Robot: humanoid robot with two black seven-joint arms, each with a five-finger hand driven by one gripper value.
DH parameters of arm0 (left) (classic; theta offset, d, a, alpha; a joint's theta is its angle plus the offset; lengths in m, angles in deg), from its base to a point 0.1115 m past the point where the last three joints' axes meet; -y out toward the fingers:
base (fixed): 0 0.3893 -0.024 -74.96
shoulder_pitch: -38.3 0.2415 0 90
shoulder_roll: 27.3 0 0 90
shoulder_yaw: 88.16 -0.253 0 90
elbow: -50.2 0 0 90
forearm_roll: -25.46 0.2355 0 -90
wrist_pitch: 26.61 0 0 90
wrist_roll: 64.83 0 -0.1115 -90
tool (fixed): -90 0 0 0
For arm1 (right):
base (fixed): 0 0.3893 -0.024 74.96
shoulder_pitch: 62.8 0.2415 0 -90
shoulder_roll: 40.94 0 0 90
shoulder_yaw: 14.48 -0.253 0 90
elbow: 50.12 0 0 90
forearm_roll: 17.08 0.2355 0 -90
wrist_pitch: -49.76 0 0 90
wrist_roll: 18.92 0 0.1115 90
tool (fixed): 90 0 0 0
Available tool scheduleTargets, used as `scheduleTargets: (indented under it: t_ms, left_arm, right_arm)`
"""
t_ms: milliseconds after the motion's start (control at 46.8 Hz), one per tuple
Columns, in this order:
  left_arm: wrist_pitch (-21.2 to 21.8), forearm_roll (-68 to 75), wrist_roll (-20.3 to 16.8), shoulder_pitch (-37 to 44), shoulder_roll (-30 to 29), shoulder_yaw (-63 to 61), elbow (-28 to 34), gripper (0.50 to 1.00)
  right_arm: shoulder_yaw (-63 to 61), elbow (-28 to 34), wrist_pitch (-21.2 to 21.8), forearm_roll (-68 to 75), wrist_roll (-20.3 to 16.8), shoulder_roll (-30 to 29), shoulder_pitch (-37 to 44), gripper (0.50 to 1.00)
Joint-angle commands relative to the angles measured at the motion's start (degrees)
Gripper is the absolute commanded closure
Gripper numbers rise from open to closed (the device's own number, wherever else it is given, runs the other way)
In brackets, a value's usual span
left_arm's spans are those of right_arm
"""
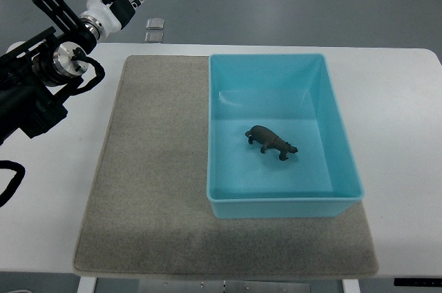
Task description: Place brown hippo in blue box with left hand
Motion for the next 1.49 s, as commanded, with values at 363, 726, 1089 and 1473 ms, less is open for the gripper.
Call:
scheduleTargets:
  t_ms: [363,726,1089,1473]
  left_arm:
    - [-14.4,0.2,-1.8,4.1,1.8,3.1,1.3,0.501]
    - [-14.3,0.1,-2.1,4.1,1.8,3.0,3.1,0.501]
    - [-11.9,0.0,-2.1,4.1,1.7,3.1,3.3,0.501]
    - [-9.9,-0.1,-2.1,4.1,1.1,3.2,3.4,0.501]
  right_arm:
    - [0.0,0.0,0.0,0.0,0.0,0.0,0.0,0.564]
    - [-0.1,0.0,0.0,0.0,0.0,0.0,0.0,0.564]
    - [-0.1,0.0,0.0,0.0,0.0,0.0,0.0,0.564]
    - [-0.3,3.0,1.1,-0.2,0.0,0.0,-0.1,0.564]
